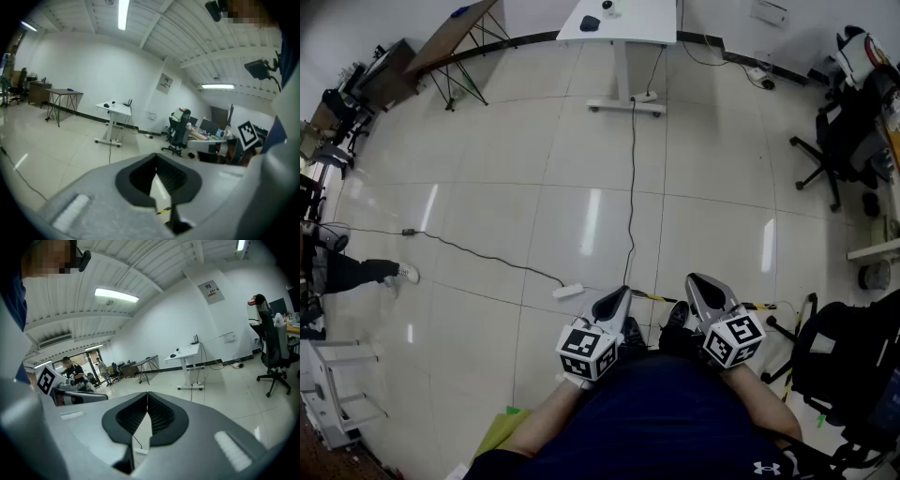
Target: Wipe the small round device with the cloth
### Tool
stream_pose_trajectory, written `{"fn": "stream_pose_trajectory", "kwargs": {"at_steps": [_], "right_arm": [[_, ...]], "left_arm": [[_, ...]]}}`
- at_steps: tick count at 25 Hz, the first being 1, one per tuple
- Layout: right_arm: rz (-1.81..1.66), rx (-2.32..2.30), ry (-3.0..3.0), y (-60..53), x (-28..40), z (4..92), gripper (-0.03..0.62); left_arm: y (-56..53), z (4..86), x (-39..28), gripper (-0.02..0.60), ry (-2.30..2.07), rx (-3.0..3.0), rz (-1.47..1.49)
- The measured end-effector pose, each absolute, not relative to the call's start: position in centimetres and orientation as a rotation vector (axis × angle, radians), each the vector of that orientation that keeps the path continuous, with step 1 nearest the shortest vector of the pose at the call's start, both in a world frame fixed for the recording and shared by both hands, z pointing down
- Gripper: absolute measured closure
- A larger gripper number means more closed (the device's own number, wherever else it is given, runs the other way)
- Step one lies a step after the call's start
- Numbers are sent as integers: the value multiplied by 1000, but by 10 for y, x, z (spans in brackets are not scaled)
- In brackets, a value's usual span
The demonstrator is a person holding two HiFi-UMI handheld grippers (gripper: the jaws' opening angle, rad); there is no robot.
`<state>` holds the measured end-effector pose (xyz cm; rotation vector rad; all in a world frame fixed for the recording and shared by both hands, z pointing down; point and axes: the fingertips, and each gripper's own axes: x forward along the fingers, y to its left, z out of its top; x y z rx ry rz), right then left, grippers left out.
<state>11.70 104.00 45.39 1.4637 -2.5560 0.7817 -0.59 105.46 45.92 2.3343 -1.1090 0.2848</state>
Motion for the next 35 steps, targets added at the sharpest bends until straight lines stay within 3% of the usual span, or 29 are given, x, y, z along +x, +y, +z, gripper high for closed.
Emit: {"fn": "stream_pose_trajectory", "kwargs": {"at_steps": [19,35], "right_arm": [[881,1385,-2648,934,225,469,582],[856,1321,-2627,854,212,479,582]], "left_arm": [[954,453,102,580,-1197,2292,337],[878,467,90,580,-1232,2246,291]]}}
